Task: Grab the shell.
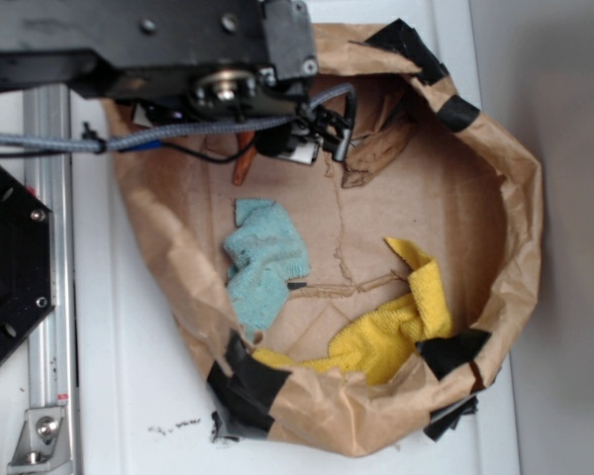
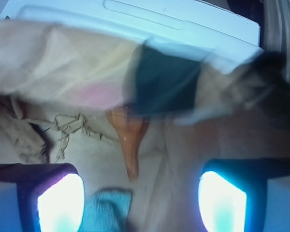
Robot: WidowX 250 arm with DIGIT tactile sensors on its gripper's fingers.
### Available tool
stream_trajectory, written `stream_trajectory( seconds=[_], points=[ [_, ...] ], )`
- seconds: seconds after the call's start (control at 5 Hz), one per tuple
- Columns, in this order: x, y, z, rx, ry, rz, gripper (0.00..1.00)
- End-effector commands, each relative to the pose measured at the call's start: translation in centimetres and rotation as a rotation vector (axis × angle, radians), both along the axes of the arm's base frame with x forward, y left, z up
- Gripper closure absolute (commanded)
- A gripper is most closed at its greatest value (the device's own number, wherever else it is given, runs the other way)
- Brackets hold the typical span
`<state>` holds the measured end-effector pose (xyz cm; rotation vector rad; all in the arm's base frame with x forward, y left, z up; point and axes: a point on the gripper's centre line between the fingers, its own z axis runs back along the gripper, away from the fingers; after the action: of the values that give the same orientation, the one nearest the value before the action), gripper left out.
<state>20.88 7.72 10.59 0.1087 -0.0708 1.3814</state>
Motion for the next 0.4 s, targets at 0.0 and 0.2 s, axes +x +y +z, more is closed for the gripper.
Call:
stream_trajectory(
  seconds=[0.0,0.2],
  points=[
    [-0.3,-0.2,2.1,0.067,-0.12,0.01,0.0],
    [0.8,-0.4,0.5,0.155,-0.148,0.042,0.0]
  ],
)
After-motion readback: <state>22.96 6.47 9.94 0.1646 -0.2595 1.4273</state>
